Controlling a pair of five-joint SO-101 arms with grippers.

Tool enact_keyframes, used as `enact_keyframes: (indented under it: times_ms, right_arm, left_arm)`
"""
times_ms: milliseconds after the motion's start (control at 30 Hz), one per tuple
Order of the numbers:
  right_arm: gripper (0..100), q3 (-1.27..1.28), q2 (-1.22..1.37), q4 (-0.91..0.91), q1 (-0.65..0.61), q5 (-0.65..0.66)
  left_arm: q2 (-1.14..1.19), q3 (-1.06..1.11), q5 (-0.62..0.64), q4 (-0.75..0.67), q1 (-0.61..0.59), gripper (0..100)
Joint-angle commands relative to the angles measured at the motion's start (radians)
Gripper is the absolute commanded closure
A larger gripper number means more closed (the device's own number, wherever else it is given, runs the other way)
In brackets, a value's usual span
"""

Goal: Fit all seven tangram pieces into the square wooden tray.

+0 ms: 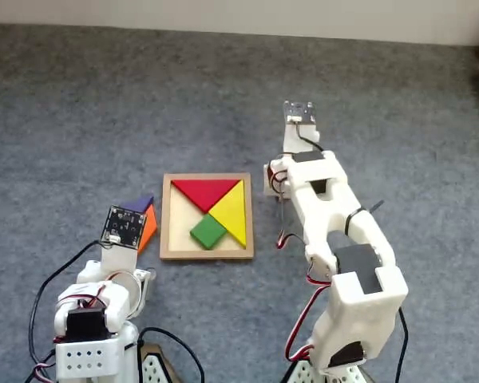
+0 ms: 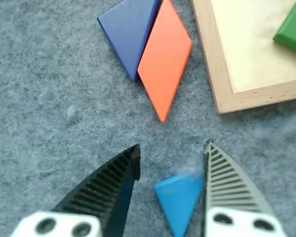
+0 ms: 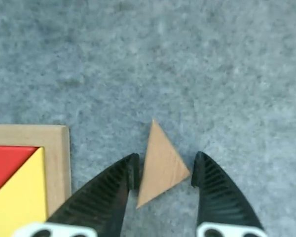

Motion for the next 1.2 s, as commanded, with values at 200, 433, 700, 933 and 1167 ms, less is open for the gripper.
enact_keyframes:
  times_ms: [200,433,700,933,1167]
  right_arm:
    - [92.8,-0.015,-0.002,0.022,-0.004,0.015]
    - [92.9,-0.008,-0.166,0.108,-0.005,0.084]
    - [92.9,0.101,-0.407,0.128,-0.087,0.242]
    - [92.9,0.269,-0.570,0.125,-0.216,0.529]
    - [92.9,0.340,-0.590,0.125,-0.338,0.632]
  left_arm:
    - [-0.042,0.019,0.006,0.006,-0.005,79]
    - [-0.042,0.019,0.006,0.006,-0.005,79]
    - [-0.042,0.019,0.006,0.006,-0.005,79]
    - [-0.042,0.019,0.006,0.006,-0.005,79]
    - [-0.042,0.019,0.006,0.006,-0.005,79]
